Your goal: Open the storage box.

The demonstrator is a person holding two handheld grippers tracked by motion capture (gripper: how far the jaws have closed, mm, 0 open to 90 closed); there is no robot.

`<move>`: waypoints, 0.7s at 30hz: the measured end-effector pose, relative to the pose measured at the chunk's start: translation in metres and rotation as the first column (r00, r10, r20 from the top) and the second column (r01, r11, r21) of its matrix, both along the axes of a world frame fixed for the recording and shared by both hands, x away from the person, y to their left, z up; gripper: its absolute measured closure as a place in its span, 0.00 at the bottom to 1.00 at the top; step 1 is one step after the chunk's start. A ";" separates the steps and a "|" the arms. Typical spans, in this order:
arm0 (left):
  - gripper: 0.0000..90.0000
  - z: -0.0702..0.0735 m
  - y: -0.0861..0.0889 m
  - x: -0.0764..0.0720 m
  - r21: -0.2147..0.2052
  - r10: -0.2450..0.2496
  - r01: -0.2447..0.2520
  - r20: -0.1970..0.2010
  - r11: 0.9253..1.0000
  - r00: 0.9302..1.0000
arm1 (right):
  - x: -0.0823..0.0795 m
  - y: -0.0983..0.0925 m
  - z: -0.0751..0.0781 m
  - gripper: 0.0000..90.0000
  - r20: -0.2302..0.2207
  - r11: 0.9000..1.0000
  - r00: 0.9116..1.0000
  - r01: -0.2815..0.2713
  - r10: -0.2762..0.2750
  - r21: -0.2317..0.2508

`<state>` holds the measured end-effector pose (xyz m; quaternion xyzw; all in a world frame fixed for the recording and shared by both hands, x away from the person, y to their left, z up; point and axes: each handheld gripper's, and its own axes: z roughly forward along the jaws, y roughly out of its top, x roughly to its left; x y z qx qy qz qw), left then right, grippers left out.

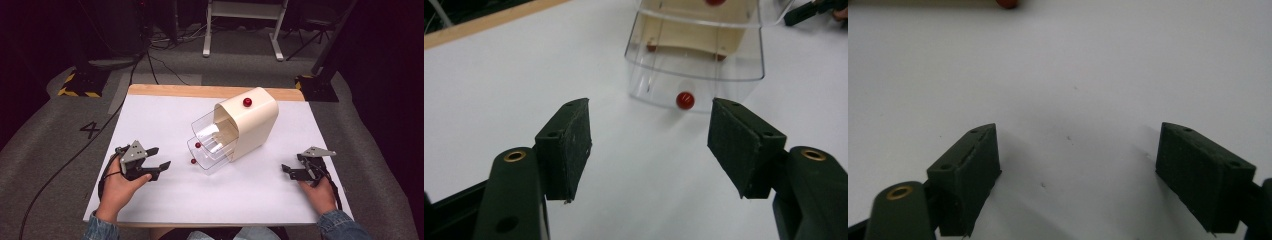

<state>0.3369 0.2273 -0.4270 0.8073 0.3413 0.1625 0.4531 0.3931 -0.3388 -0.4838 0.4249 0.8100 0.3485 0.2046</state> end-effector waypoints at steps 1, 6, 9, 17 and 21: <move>0.37 -0.003 0.003 0.000 0.002 0.007 -0.007 -0.016 1.000 1.000 | 0.000 0.000 0.000 0.20 0.000 1.000 1.000 0.001 -0.001 0.001; 0.36 -0.014 0.016 -0.002 0.049 0.053 -0.050 -0.073 0.998 0.996 | 0.000 0.000 0.000 0.20 0.000 1.000 1.000 0.000 0.000 0.000; 0.37 -0.020 0.023 -0.001 0.081 0.074 -0.067 -0.092 0.995 0.993 | 0.000 0.000 0.000 0.20 0.000 1.000 1.000 0.000 0.000 0.001; 0.36 -0.043 0.029 0.005 0.152 0.091 -0.062 -0.189 0.986 0.978 | 0.000 0.000 0.000 0.20 0.000 1.000 1.000 0.000 0.000 0.001; 0.31 -0.049 0.027 0.006 0.189 0.084 -0.045 -0.204 0.981 0.975 | 0.000 0.000 0.000 0.20 0.000 1.000 1.000 0.001 -0.001 0.001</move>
